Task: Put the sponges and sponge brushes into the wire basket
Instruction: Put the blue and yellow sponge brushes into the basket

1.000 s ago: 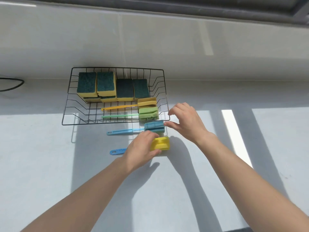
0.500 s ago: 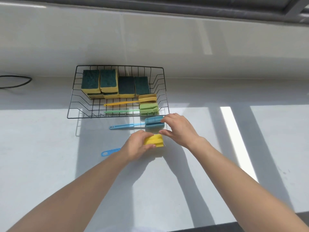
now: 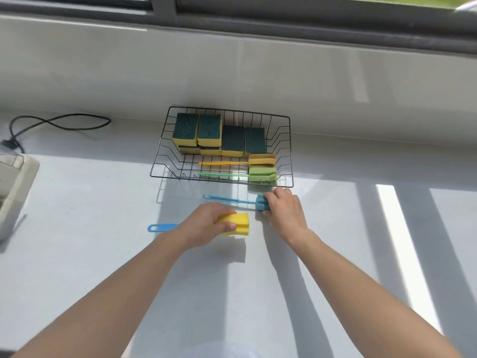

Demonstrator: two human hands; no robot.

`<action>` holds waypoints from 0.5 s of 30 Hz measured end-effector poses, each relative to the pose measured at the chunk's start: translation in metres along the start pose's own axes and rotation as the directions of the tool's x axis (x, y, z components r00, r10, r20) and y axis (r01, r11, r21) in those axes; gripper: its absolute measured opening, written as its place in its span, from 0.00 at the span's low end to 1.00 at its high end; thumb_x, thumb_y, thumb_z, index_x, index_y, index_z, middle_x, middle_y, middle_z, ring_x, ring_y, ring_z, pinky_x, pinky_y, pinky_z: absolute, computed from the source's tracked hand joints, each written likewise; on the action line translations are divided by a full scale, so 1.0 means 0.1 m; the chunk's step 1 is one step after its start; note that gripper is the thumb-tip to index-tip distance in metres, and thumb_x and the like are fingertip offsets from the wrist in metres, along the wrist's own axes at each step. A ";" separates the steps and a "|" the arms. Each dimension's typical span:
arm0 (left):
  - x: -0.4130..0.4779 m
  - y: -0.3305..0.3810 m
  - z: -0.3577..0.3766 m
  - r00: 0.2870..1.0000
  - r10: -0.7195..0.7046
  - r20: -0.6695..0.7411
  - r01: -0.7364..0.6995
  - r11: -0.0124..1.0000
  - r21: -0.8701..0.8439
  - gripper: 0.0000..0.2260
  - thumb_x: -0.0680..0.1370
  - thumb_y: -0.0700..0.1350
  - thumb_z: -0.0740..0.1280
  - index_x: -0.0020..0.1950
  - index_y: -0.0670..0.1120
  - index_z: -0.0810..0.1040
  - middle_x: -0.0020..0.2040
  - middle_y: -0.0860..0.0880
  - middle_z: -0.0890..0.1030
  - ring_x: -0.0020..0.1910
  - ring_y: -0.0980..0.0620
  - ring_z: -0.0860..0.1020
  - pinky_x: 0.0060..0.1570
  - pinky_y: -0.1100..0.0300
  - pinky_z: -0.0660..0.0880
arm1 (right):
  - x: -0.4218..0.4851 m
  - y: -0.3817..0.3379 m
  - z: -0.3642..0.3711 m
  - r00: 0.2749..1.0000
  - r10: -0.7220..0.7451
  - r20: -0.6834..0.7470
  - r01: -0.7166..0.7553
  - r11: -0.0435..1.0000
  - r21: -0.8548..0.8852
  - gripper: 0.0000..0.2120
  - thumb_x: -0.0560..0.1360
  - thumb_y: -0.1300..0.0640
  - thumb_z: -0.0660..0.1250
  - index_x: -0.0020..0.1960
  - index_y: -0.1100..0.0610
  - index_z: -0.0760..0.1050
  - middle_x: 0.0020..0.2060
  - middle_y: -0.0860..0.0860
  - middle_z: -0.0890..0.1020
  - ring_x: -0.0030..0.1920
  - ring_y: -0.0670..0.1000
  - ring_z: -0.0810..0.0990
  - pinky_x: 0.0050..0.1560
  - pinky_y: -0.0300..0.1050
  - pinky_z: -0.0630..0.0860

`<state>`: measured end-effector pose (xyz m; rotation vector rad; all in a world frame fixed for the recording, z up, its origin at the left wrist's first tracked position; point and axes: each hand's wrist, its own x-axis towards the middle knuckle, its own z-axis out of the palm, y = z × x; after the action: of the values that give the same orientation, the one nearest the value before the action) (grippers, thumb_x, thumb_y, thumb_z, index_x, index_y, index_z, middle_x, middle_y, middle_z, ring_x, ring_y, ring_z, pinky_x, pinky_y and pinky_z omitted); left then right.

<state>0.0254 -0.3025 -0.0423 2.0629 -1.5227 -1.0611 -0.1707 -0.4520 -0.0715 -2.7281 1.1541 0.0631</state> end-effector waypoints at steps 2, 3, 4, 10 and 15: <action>-0.03 -0.02 -0.03 1.000 -0.011 -0.006 0.011 1.000 0.000 0.19 0.77 0.54 0.70 0.67 0.52 0.78 0.60 0.53 0.79 0.56 0.57 0.73 0.55 0.65 0.66 | -0.03 -0.05 0.01 1.000 0.014 -0.010 -0.014 0.998 -0.056 0.08 0.73 0.53 0.71 0.50 0.54 0.77 0.48 0.51 0.75 0.49 0.56 0.71 0.45 0.49 0.67; -0.04 -0.02 -0.05 1.000 -0.015 -0.006 0.015 1.000 0.001 0.20 0.77 0.55 0.70 0.68 0.52 0.78 0.60 0.54 0.79 0.57 0.57 0.72 0.56 0.64 0.66 | -0.05 -0.06 0.01 1.000 0.013 -0.015 -0.014 0.997 -0.072 0.08 0.73 0.53 0.71 0.49 0.54 0.77 0.48 0.51 0.75 0.49 0.57 0.70 0.45 0.49 0.67; -0.05 -0.02 -0.06 1.000 -0.019 -0.006 0.019 1.000 0.000 0.20 0.77 0.55 0.70 0.68 0.52 0.78 0.60 0.54 0.78 0.57 0.57 0.73 0.57 0.63 0.67 | -0.07 -0.08 0.02 1.000 0.006 -0.019 -0.008 0.997 -0.074 0.08 0.73 0.53 0.71 0.49 0.54 0.77 0.48 0.52 0.75 0.49 0.57 0.71 0.45 0.50 0.67; -0.03 0.08 -0.13 1.000 -0.001 -0.024 0.001 1.000 0.011 0.18 0.78 0.55 0.68 0.67 0.53 0.78 0.52 0.54 0.77 0.51 0.53 0.74 0.48 0.62 0.69 | -0.12 -0.02 -0.02 0.988 -0.085 0.126 0.076 0.994 0.078 0.08 0.76 0.50 0.67 0.52 0.53 0.74 0.50 0.50 0.75 0.52 0.55 0.70 0.49 0.49 0.65; 0.00 0.27 -0.25 0.996 0.051 -0.075 -0.049 0.999 0.017 0.19 0.78 0.54 0.69 0.69 0.53 0.77 0.54 0.53 0.77 0.53 0.53 0.74 0.48 0.63 0.67 | 0.01 0.07 -0.47 0.956 -0.159 0.245 0.076 0.946 0.316 0.09 0.75 0.50 0.70 0.51 0.52 0.74 0.48 0.49 0.74 0.51 0.53 0.71 0.49 0.48 0.68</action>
<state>0.0267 -0.3155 -0.0082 2.0400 -1.5412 -0.9451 -0.1767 -0.4661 -0.0260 -2.4189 0.8440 0.2124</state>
